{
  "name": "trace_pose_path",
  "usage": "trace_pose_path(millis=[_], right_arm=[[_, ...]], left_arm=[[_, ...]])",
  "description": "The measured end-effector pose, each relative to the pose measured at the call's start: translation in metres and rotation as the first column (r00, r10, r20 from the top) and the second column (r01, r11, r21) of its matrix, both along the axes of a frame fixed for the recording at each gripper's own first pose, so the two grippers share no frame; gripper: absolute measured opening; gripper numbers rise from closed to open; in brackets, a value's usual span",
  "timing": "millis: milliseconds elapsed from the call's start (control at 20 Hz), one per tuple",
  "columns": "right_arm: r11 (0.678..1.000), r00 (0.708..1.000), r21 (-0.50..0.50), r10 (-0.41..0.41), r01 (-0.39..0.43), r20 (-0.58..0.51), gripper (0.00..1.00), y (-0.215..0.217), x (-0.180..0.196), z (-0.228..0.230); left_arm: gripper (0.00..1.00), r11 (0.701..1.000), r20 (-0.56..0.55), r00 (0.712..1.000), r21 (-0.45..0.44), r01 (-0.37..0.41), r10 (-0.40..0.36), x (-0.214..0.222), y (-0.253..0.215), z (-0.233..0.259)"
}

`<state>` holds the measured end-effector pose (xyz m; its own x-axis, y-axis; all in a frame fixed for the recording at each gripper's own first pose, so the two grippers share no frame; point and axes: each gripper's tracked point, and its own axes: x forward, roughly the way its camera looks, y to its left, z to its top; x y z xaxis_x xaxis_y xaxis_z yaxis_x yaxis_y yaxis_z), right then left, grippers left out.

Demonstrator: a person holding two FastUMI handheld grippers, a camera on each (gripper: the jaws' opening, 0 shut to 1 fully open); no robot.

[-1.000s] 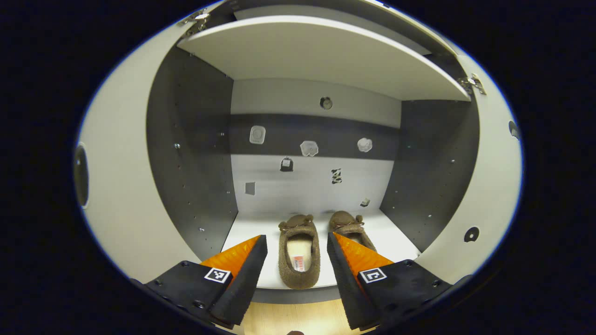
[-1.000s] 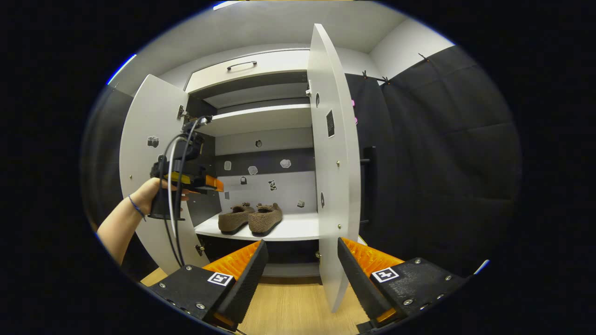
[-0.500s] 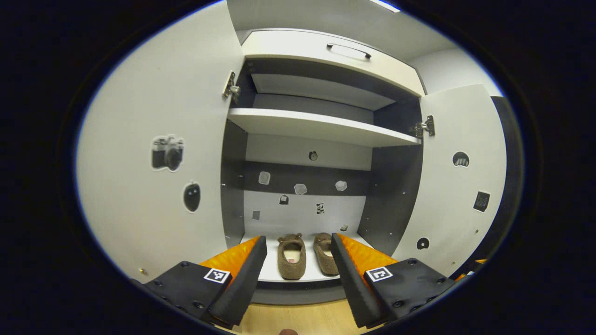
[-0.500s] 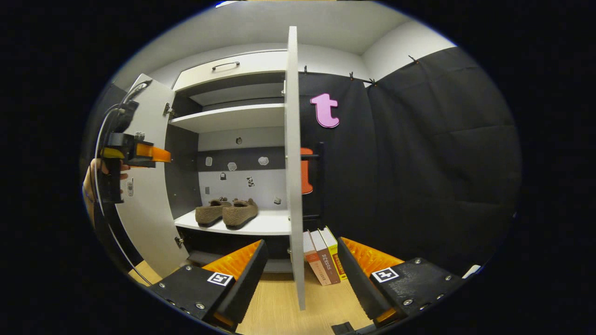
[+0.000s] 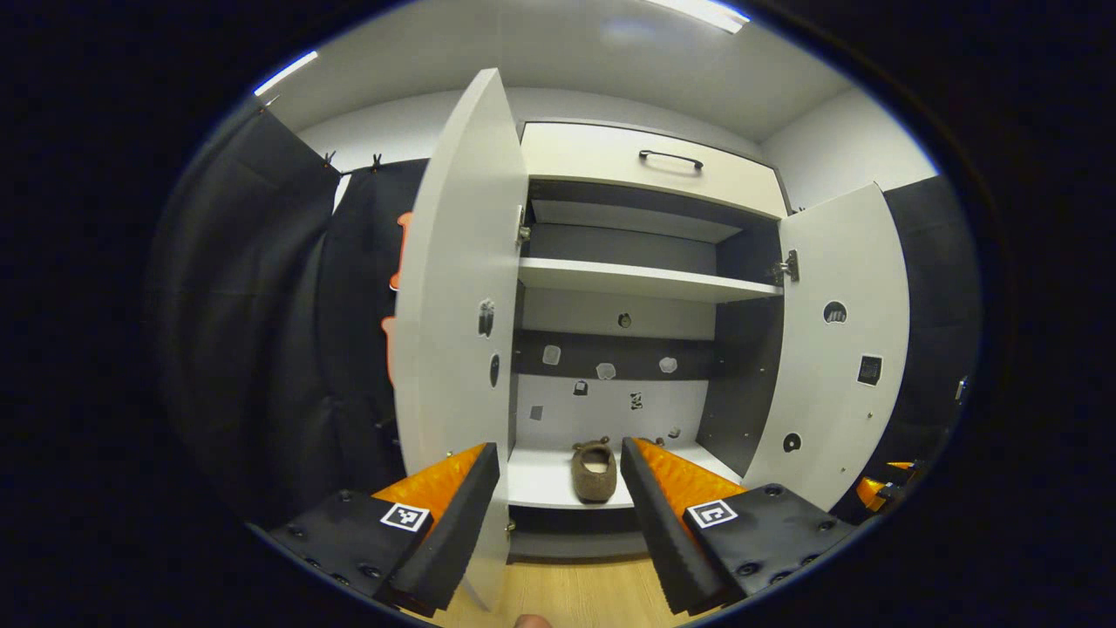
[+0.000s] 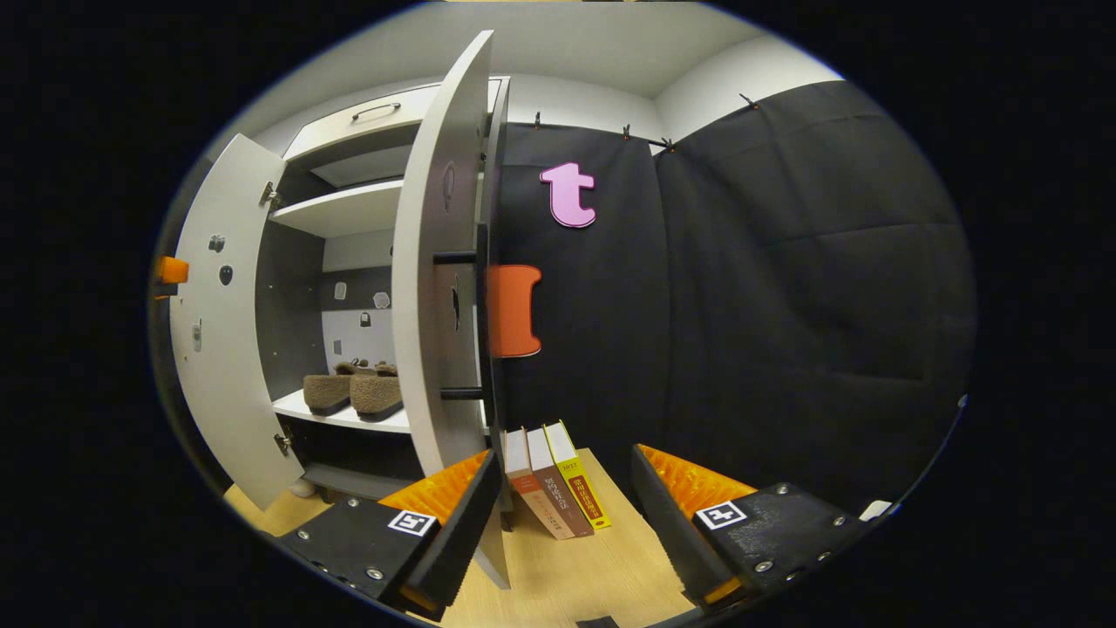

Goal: Grab one shoe with the right hand and put it into the shoe cabinet, grab the other shoe with the left hand and put it into the shoe cabinet; then close the right door with the right hand and the left door with the left hand.

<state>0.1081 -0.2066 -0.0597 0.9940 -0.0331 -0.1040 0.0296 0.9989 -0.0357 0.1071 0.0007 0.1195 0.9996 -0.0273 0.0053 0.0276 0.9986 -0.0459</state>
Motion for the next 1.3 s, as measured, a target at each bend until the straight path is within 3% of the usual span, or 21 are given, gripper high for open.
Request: trace_pose_path(millis=[300,350,600,900,1300], right_arm=[[0.999,0.998,-0.014,0.031,-0.032,-0.049,0.93,0.010,0.035,-0.026],[1.000,0.999,-0.009,0.026,-0.027,-0.048,0.93,0.010,0.036,-0.026],[0.999,0.998,-0.005,0.043,-0.043,-0.039,0.90,0.016,0.036,-0.025],[0.998,0.998,0.015,0.056,-0.055,-0.042,0.88,0.041,0.027,-0.025],[0.988,0.987,0.027,0.155,-0.154,-0.040,0.88,0.120,0.023,-0.028]], left_arm=[[0.92,0.993,0.004,0.993,0.017,-0.118,0.118,-0.041,0.058,-0.004],[0.92,0.990,0.005,0.990,0.023,-0.138,0.138,-0.059,0.029,0.003],[0.93,0.974,0.016,0.977,0.072,-0.215,0.215,-0.082,0.050,-0.008],[0.97,0.969,0.007,0.972,0.068,-0.236,0.236,-0.085,0.066,-0.018],[0.95,0.978,0.004,0.979,0.049,-0.202,0.202,-0.085,0.088,-0.024]])
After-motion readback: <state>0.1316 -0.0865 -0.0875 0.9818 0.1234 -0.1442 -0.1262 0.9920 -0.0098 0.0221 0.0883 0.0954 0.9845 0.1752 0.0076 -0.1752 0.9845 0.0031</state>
